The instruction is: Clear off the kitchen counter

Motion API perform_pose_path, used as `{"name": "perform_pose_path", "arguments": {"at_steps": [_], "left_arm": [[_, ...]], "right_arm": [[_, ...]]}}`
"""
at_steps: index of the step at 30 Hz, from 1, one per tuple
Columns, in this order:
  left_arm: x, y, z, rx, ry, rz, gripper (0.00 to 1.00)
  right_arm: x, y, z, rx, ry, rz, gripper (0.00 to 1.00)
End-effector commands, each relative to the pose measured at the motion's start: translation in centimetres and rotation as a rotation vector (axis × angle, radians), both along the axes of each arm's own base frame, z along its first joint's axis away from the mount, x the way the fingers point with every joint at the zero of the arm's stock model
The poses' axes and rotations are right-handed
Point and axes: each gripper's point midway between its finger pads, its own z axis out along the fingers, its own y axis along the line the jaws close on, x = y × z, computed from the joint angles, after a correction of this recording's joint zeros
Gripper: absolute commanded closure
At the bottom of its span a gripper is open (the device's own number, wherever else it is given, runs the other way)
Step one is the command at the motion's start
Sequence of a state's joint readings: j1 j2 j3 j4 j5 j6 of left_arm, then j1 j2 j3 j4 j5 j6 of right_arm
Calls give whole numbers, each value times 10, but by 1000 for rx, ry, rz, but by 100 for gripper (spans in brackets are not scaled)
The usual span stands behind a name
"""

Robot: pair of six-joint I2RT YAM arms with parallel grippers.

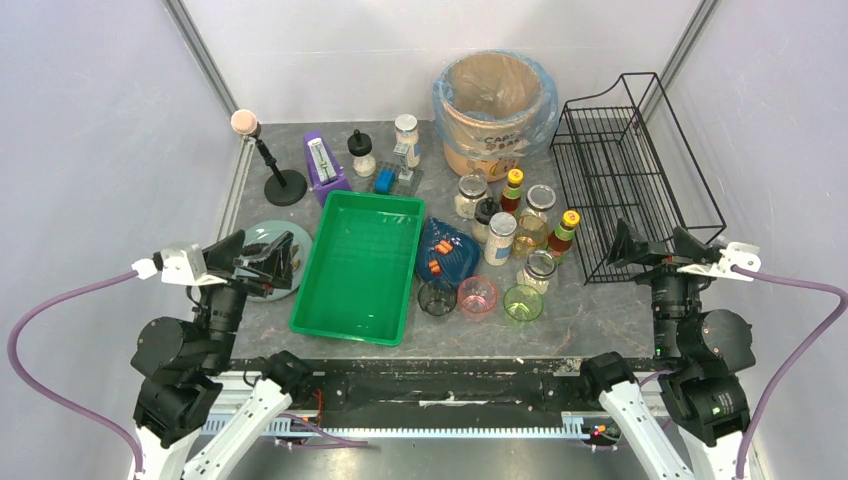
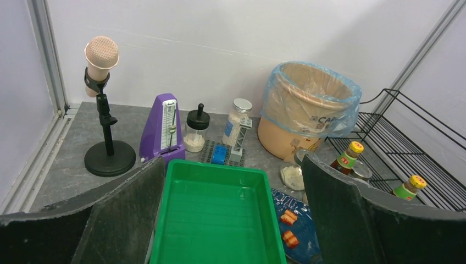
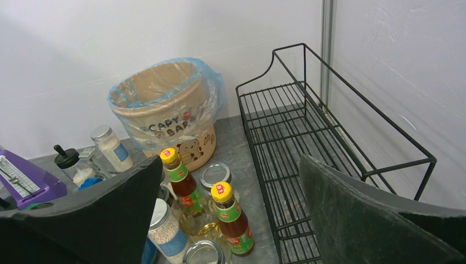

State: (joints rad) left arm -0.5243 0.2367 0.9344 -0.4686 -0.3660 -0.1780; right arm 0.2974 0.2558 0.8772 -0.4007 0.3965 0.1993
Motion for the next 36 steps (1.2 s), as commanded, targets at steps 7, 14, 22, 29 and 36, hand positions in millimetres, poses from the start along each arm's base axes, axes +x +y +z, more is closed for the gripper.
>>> {"name": "perform_pose_path", "arguments": {"at_steps": [7,14,22,29,36], "left_arm": [[6,-2,-12,-8,34,6,0],[13,-9,-32,1,110,-7,0],[19,-20,-53,11,202,-35,0],[25,-32,-71,40,272,-69,0],[31,-40,-84,58,318,-94,0]], "right_arm": [[31,38,-13,-41,112,160,2],[72,76,-28,-73,374,293,2],[104,92,-36,-85,400,325,2],[115,71,-92,-92,589,177,2],[124,57,-149,-124,751,83,15]]}}
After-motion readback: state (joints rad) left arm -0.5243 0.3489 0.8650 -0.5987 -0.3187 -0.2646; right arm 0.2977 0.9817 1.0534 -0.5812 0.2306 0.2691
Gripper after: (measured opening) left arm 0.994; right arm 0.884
